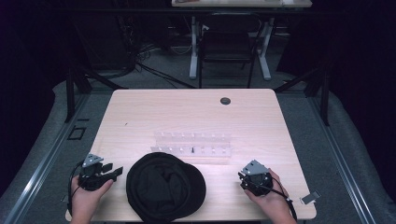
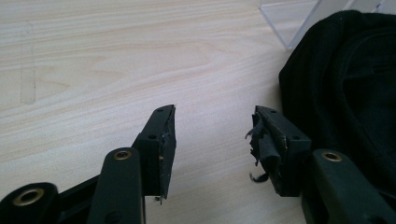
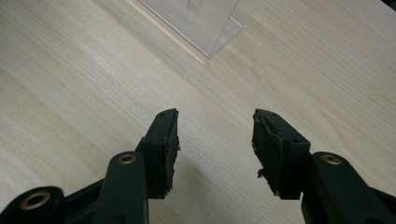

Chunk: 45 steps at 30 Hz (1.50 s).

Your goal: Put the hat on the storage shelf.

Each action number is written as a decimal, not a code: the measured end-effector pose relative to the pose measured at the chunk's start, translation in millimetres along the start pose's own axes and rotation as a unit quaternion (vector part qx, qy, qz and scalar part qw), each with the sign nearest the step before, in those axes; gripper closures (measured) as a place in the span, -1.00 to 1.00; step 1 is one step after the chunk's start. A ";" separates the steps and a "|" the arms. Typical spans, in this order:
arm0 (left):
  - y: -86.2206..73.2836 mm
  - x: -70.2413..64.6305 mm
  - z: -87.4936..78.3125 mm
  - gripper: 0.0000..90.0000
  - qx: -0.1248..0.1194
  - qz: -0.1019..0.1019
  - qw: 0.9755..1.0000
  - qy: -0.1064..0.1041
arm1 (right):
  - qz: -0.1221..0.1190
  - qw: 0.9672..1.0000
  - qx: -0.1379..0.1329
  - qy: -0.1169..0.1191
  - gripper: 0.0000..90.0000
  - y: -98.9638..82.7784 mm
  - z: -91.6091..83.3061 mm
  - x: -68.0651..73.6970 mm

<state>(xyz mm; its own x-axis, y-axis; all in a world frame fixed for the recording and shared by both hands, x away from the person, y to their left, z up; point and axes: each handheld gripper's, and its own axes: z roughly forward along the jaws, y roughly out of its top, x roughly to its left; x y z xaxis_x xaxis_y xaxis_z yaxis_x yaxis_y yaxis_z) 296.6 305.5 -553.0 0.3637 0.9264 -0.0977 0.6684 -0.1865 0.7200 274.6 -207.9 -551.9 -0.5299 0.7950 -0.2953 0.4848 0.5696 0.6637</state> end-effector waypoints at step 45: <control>18.7 -26.6 -16.3 0.34 0.045 -0.037 0.995 -0.080 | -0.013 0.998 -0.020 0.052 0.46 11.6 -3.7 19.8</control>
<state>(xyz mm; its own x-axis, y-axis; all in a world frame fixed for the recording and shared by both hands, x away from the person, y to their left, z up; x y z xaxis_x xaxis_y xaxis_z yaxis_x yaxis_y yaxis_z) 288.8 282.7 -525.7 0.4045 0.8761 -0.2623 0.7509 -0.1545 0.6421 267.2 -186.3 -547.5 -0.6125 0.7529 -0.2408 0.4428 0.5791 0.6844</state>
